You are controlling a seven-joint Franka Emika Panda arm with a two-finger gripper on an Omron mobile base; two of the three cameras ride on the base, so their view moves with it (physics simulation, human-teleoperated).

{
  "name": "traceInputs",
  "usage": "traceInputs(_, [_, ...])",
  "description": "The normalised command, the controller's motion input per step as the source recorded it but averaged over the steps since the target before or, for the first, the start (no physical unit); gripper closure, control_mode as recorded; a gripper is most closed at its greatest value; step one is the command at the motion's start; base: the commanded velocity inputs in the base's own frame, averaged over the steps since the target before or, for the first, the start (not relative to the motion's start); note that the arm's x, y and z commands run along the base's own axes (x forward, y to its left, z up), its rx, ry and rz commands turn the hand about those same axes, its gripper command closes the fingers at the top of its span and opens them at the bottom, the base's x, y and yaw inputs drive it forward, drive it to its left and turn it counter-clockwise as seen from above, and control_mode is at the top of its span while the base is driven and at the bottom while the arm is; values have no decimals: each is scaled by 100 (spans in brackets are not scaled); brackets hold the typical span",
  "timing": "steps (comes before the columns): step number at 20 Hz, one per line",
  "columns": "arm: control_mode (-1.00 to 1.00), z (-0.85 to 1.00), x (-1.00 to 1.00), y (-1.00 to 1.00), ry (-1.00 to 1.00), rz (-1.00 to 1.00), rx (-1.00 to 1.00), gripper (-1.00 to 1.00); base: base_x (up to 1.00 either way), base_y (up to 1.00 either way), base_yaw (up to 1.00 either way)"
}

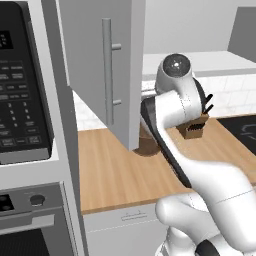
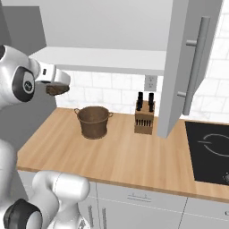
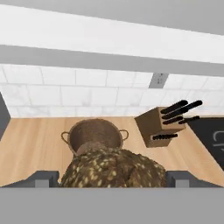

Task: Open the cabinet, pick up the bread from the cabinet and place it in the basket. Then move the basket to the dining counter.

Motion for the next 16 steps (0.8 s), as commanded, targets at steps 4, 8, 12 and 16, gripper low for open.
traceInputs(4, [-100,-96,-12,-24,25,0,4,100,0,0,0])
traceInputs(8, [-100,-100,50,-31,17,4,4,100,0,0,0])
traceInputs(12, [-100,-81,92,-15,5,10,0,100,0,0,0])
traceInputs(16, [-100,-39,84,-2,2,12,0,100,0,0,0])
